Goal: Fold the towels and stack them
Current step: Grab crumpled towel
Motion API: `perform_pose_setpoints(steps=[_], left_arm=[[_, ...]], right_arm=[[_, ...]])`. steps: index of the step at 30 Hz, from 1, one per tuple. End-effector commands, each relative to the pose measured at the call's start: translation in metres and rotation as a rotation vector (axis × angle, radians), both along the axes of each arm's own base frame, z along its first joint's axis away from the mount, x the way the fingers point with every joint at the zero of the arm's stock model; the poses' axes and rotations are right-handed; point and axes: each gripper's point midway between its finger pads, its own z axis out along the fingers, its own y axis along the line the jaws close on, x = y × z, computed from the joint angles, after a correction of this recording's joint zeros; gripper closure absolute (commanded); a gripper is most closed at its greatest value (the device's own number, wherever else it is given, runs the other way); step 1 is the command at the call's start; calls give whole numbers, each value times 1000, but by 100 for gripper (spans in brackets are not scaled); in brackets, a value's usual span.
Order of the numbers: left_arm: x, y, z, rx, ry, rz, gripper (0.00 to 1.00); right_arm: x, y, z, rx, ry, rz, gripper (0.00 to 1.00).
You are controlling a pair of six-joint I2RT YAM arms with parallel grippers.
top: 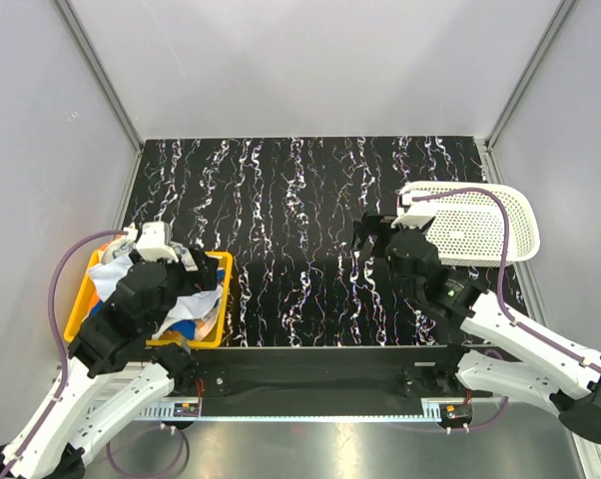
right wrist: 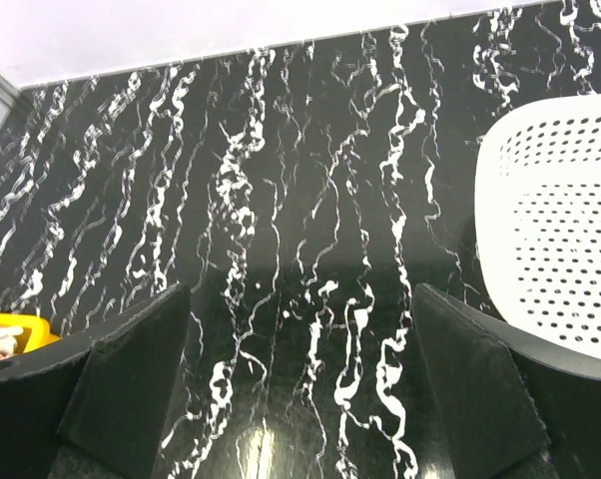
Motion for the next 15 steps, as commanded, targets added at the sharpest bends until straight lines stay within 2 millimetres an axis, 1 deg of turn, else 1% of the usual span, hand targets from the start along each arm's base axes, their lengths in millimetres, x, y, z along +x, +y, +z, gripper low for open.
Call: perform_pose_setpoints(steps=[1,4,6,8,9,11,12,13,14,15], left_arm=[[5,10,10,-27,-43,75,1],[6,12,12,-50,-48,103,1],[8,9,14,-81,-56,108,1],[11,7,14,-106,-49,124,1],[11,8,15,-104,-39,138,1],[16,9,11,-99,-3,186,1],[15,13,11,-93,18,207,1],[15,15,11,-88,34,233,1],[17,13,6,-77,66,243,1],[15,17,9,-55,89,256,1]], right_arm=[[-5,5,9,18,30,27,0],[-8,2,13,32,37,21,0],[-10,-1,21,54,33,17,0],[-13,-1,23,58,44,20,0],[-14,1,29,68,42,35,0],[-15,2,27,46,56,49,0],[-15,1,32,47,56,43,0],[-16,0,27,37,78,32,0],[-15,2,25,30,92,34,0],[-15,5,29,38,95,48,0]])
